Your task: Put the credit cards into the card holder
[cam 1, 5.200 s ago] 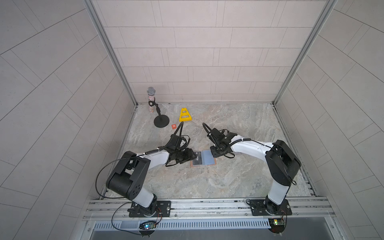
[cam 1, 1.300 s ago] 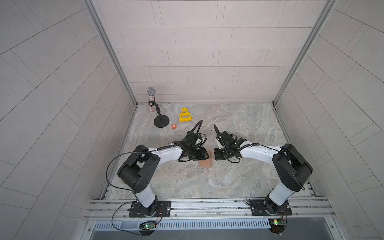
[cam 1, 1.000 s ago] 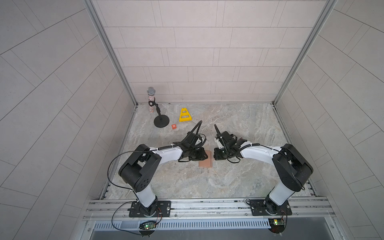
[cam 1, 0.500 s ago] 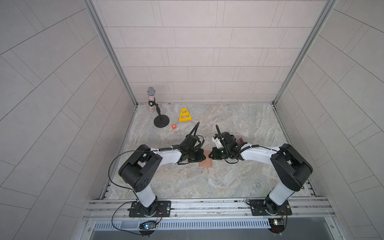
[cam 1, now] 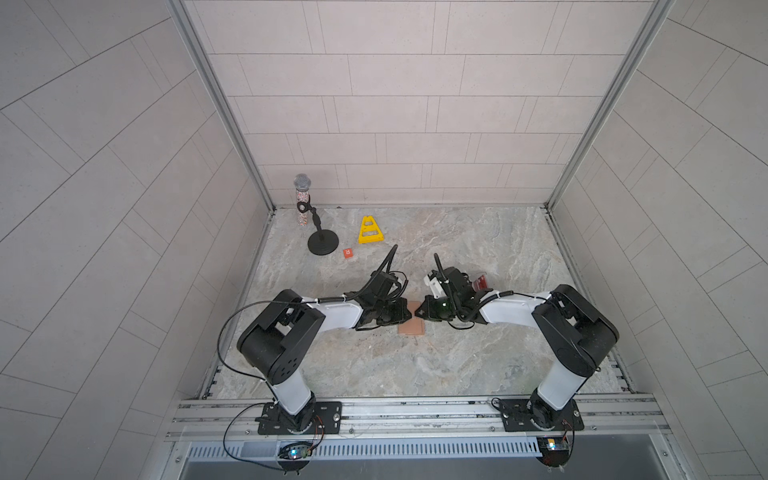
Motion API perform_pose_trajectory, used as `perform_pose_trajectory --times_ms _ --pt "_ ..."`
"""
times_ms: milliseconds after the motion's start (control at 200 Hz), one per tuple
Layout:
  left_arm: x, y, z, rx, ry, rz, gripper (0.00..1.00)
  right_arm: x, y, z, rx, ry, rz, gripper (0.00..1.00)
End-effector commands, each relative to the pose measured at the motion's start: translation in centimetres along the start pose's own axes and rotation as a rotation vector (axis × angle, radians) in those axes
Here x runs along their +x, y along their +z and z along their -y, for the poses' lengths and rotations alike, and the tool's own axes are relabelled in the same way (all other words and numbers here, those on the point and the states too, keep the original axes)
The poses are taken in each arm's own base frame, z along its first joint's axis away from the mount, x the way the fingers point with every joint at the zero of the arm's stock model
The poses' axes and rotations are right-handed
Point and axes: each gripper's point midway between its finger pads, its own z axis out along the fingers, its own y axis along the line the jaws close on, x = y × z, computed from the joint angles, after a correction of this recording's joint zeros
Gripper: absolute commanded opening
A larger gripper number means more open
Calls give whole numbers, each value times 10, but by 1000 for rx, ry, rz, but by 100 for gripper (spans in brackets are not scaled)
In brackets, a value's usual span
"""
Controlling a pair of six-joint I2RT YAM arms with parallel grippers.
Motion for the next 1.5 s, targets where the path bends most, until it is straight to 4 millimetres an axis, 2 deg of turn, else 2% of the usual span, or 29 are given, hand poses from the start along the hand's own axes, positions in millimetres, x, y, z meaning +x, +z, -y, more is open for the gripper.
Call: perform_pose_trajectory --times_ms 0,105,290,440,601,841,1046,1211,1491 --pt "18 6 -25 -86 -29 -39 7 -1 7 -5 -36 -5 8 10" --pt "19 5 -26 -87 -30 -39 7 3 8 0 -28 -3 3 17" --pt "20 1 -26 -95 -18 -34 7 9 8 5 -22 2 -5 38" --pt "17 -6 -26 -114 -2 -18 7 11 8 7 -18 6 -2 43" --pt "14 -15 -24 -140 26 -1 7 13 8 13 2 12 0 42" --pt "5 -29 -13 -128 80 35 8 17 10 21 27 21 -6 30" --pt "3 -25 -1 -71 105 26 15 18 9 24 43 23 -6 23" --pt "1 -20 6 -28 106 22 26 18 8 25 52 18 -9 21" --pt "4 -12 3 -26 92 -2 27 17 6 24 60 8 -13 21"
